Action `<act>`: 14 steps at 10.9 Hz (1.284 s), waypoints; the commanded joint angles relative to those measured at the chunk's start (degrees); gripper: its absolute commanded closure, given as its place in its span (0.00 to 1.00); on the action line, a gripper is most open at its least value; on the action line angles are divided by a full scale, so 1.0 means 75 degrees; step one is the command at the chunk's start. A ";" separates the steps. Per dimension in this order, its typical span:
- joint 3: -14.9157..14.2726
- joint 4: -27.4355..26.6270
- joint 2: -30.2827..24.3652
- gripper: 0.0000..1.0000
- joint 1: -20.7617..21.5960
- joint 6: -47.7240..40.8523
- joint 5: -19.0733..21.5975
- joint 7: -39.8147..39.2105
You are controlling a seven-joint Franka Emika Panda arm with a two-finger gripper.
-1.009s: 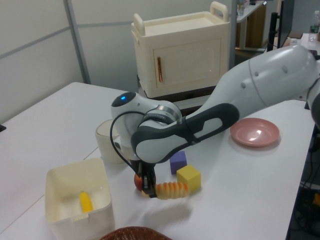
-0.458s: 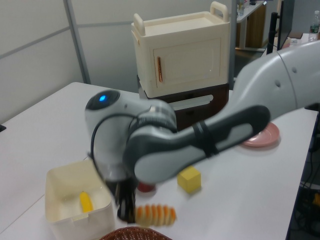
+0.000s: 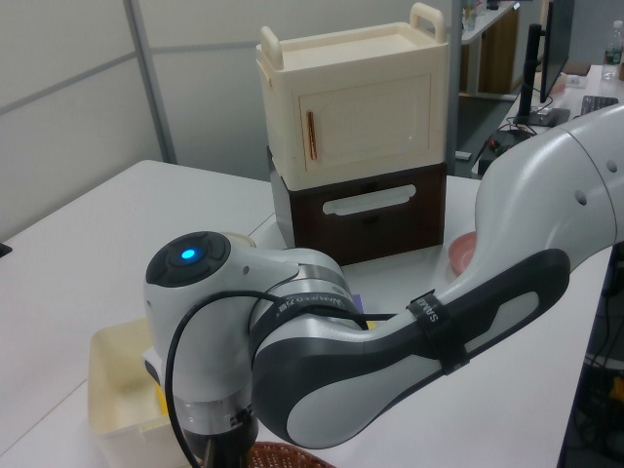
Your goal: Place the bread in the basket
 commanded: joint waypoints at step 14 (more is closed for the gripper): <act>-0.0640 -0.0096 -0.2416 0.00 -0.4619 -0.2509 0.0562 -0.1451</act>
